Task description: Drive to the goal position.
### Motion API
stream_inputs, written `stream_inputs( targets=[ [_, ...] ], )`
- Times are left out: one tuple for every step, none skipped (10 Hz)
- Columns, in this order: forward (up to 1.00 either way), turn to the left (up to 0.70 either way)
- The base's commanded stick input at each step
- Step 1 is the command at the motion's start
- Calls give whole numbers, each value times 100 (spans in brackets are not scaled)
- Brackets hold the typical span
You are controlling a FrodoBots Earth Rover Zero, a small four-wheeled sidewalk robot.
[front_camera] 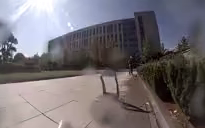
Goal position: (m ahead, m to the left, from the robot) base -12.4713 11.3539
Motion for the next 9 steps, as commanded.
stream_inputs(
  targets=[
    [5, 0],
    [5, 0],
    [5, 0],
    [5, 0],
    [6, 0],
    [5, 0],
    [5, 0],
    [5, 0],
    [5, 0]
  ],
)
